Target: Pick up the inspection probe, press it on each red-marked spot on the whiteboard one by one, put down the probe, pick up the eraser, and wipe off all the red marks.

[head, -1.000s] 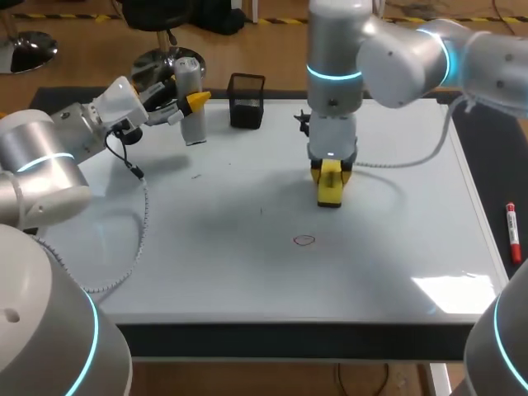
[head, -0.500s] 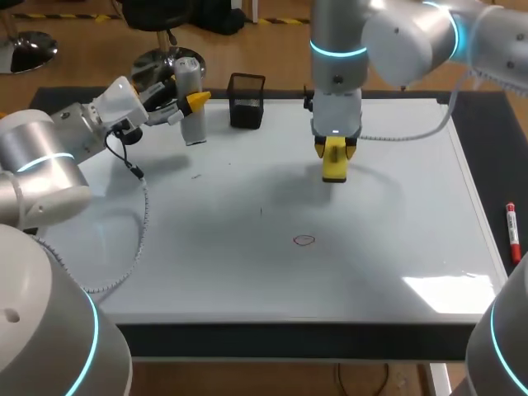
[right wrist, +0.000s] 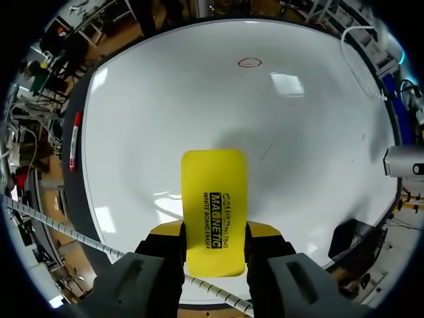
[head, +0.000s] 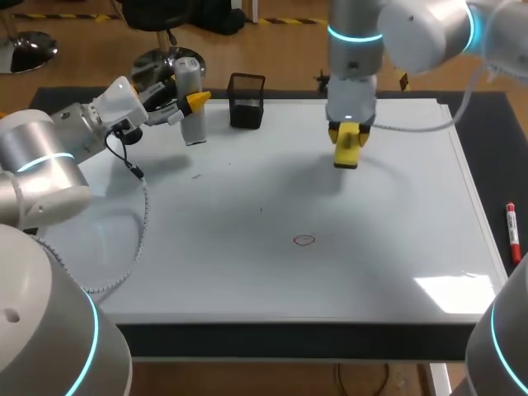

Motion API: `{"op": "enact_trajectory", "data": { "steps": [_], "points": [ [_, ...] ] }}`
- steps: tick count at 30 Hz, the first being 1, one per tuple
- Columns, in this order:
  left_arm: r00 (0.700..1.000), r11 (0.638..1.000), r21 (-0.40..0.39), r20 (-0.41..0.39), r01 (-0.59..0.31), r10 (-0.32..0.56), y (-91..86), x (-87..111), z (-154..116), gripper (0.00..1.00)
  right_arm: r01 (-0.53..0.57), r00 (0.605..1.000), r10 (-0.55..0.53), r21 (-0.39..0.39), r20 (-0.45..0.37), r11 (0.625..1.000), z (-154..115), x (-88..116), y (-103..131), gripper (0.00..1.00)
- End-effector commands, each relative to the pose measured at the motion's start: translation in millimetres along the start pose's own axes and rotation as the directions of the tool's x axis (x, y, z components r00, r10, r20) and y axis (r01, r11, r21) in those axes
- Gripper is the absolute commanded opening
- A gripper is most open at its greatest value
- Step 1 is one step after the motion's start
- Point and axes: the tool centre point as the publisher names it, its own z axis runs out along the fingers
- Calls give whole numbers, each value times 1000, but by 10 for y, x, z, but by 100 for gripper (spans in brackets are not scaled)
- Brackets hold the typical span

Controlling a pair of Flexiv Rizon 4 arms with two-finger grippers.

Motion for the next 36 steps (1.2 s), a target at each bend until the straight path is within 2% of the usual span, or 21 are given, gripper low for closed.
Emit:
{"op": "enact_trajectory", "data": {
  "steps": [1,12,19,25,36],
  "points": [
    [1000,1000,2,1,-1,1,-2,0,5,0,-18,1000,18,-9,8,1000,-3,157,-209,0],
    [1000,1000,2,1,-1,1,-2,0,5,0,-102,995,101,-26,-20,994,47,515,-634,0],
    [1000,1000,2,1,-1,1,-2,0,5,0,-129,991,128,-31,-24,991,57,666,-867,0],
    [1000,1000,2,1,-1,1,-2,0,5,0,-141,990,140,-34,-27,989,86,720,-1048,0],
    [1000,1000,2,1,-1,1,-2,0,5,0,-147,989,147,-38,-21,988,109,689,-1118,0]
  ]
}}
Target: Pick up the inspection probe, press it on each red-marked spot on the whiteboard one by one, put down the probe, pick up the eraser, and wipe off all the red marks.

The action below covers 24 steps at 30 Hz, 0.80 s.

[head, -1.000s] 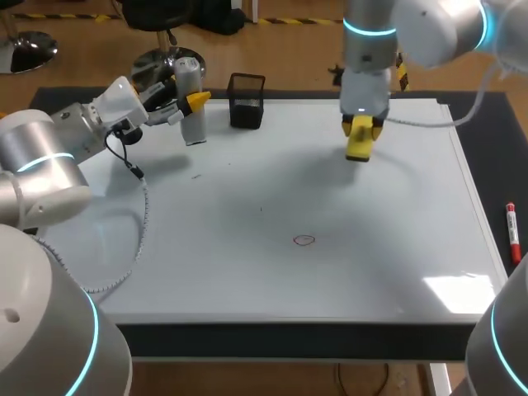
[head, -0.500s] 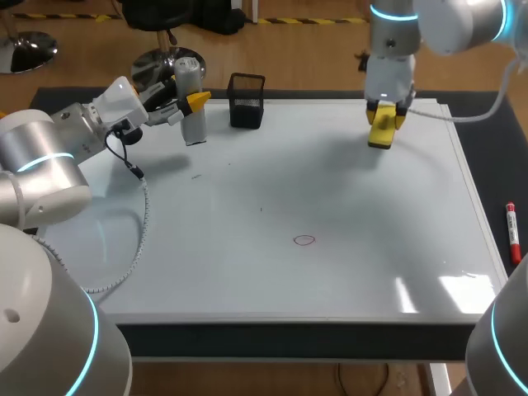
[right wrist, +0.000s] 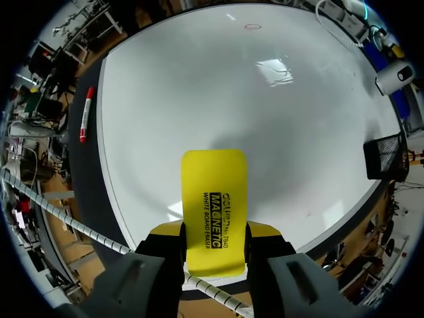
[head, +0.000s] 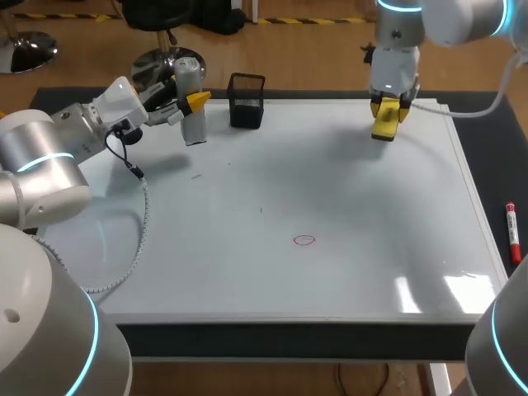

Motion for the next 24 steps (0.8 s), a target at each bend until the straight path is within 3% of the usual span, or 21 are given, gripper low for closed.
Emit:
{"op": "enact_trajectory", "data": {
  "steps": [1,24],
  "points": [
    [1000,1000,2,1,-1,1,-2,0,5,0,1,1000,-1,-4,-1,1000,-14,-30,-31,0],
    [1000,1000,2,1,-1,1,-2,0,5,0,-2,1000,2,7,10,1000,-44,-19,-27,0]
  ]
}}
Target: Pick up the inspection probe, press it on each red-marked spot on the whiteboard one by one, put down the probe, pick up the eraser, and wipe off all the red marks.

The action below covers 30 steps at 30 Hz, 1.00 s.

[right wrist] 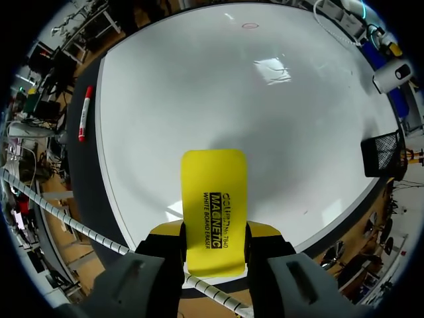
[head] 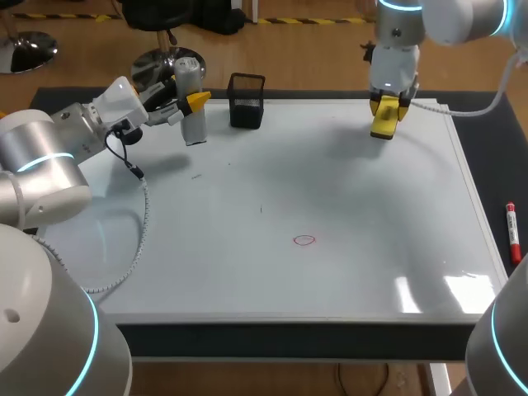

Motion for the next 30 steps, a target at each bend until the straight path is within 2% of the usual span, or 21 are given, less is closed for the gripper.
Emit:
{"op": "enact_trajectory", "data": {
  "steps": [1,16,24,30],
  "points": [
    [1000,1000,2,0,-1,1,-2,0,5,0,2,1000,-2,1,-3,1000,-15,6,-4,0],
    [1000,1000,1,-4,-3,3,-6,21,10,0,2,1000,-2,1,-3,1000,-15,6,-4,0],
    [999,1000,3,-33,-21,21,-76,321,50,0,2,1000,-2,1,-3,1000,-15,6,-4,0],
    [996,999,11,-83,-40,41,-142,674,152,0,2,1000,-2,1,-3,1000,-15,6,-4,0]
  ]
}}
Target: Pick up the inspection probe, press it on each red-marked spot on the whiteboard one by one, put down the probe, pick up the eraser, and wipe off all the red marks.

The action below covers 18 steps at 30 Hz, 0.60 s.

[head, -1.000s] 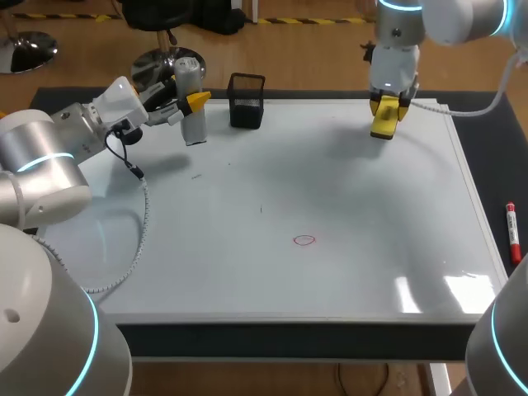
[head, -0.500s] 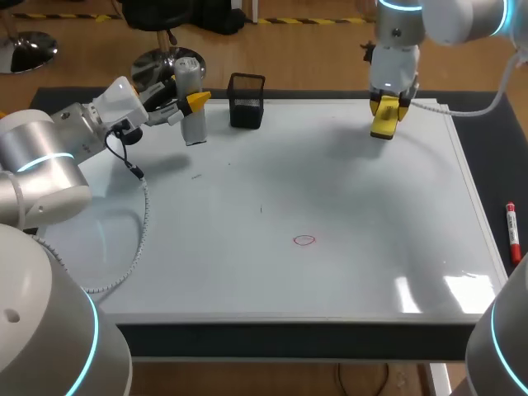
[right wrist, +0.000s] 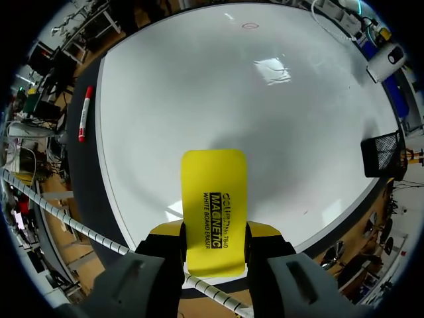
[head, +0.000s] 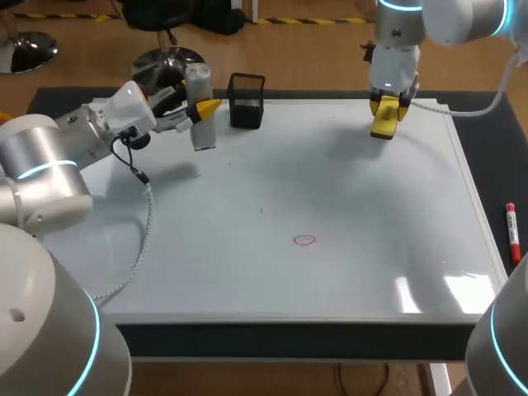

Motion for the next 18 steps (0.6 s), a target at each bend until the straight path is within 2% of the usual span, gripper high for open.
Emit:
{"op": "enact_trajectory", "data": {
  "steps": [1,11,18],
  "points": [
    [1000,1000,-6,-11,-8,8,-66,244,68,0,2,1000,-2,0,-3,1000,-14,4,-6,0],
    [988,1000,0,-154,9,-9,-77,801,391,0,2,1000,-2,0,-3,1000,-14,4,-6,0],
    [962,999,-23,-269,38,-43,-20,1180,620,0,2,1000,-2,0,-3,1000,-14,4,-6,0]
  ]
}}
